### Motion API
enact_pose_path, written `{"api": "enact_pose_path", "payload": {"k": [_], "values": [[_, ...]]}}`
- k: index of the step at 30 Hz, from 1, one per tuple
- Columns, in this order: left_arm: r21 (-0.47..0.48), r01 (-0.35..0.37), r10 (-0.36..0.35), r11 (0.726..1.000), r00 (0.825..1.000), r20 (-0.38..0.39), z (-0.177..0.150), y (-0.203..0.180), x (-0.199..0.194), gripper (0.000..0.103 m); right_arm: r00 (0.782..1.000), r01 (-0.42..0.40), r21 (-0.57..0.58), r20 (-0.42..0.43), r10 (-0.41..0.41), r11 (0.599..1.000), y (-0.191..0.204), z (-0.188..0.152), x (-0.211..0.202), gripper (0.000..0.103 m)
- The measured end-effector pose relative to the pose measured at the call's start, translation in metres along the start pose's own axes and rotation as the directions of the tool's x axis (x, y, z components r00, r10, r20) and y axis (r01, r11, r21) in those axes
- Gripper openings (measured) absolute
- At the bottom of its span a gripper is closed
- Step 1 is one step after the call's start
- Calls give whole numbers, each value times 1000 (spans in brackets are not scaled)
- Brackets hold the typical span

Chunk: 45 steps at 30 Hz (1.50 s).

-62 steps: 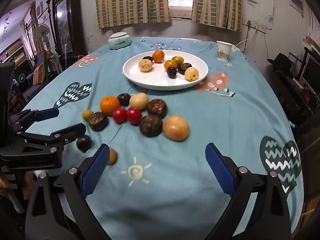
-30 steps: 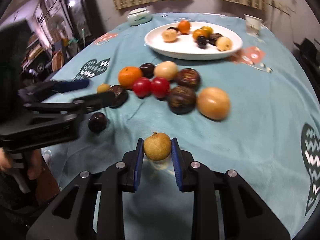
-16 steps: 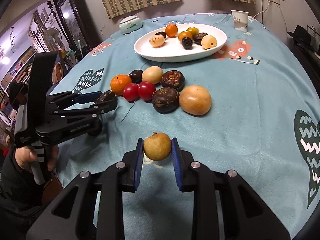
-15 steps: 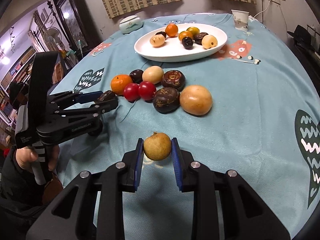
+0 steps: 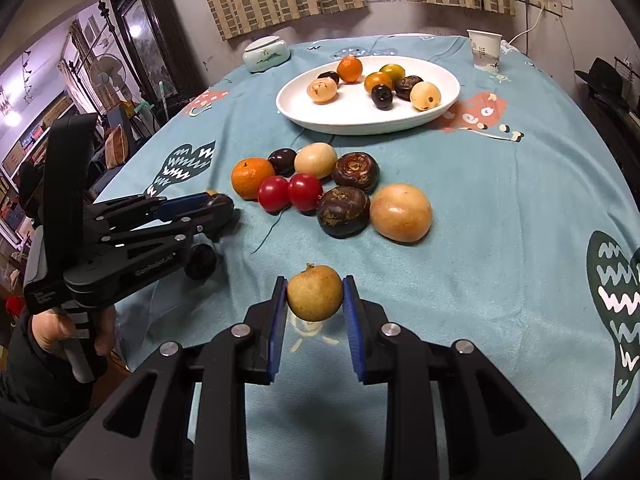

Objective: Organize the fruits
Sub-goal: 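Grasp a small greenish pear with the right tool while the left tool grasps a mangosteen, then carry the greenish pear and mangosteen onto the plate and open both tools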

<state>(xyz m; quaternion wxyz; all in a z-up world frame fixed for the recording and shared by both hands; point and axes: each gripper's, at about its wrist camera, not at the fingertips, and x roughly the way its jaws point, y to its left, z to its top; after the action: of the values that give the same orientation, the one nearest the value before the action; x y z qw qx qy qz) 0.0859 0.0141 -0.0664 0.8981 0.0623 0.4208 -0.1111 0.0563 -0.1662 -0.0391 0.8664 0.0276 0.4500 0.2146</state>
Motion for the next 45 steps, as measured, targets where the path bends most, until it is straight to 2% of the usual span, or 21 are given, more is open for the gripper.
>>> {"api": "enact_pose_path", "payload": {"k": [4,6,7,8,10,15,27,31,37,42,45], "values": [[9,5,-5,1000,1000,14,-3,0,0,28,1000,1,-7,-1,-1,1000,3,0,0,28],[28,-44,43,999,999,14,-7,-2,2,28,1000,-1,-4,-5,1,1000,3,0,1,28],[21,-50,50,999,999,-16,-10,1,8,25,1000,-1,-3,-6,1,1000,3,0,2,28],[-10,-22,22,1000,999,-41,-12,8,12,21,1000,-2,-2,-6,2,1000,3,-1,2,28],[-103,37,-42,994,998,-38,-14,25,11,21,1000,-2,-1,-2,2,1000,2,0,1,28],[-87,12,-13,996,1000,-10,-14,20,10,21,1000,-6,-6,-10,6,1000,4,0,3,28],[-26,73,-72,997,996,55,12,-5,-28,21,1000,-7,-23,3,7,1000,2,14,1,28],[7,83,-83,997,995,57,34,-10,-28,21,1000,2,-40,10,-1,999,-3,31,1,28],[80,64,-68,995,997,44,97,-13,-8,21,997,66,-94,53,-61,993,-20,92,4,28],[76,43,-46,996,999,30,173,-7,30,21,995,83,-109,73,-75,991,-42,158,36,28],[63,35,-35,997,999,-1,201,-3,60,21,995,94,-114,52,-88,989,-55,186,65,28]]}}
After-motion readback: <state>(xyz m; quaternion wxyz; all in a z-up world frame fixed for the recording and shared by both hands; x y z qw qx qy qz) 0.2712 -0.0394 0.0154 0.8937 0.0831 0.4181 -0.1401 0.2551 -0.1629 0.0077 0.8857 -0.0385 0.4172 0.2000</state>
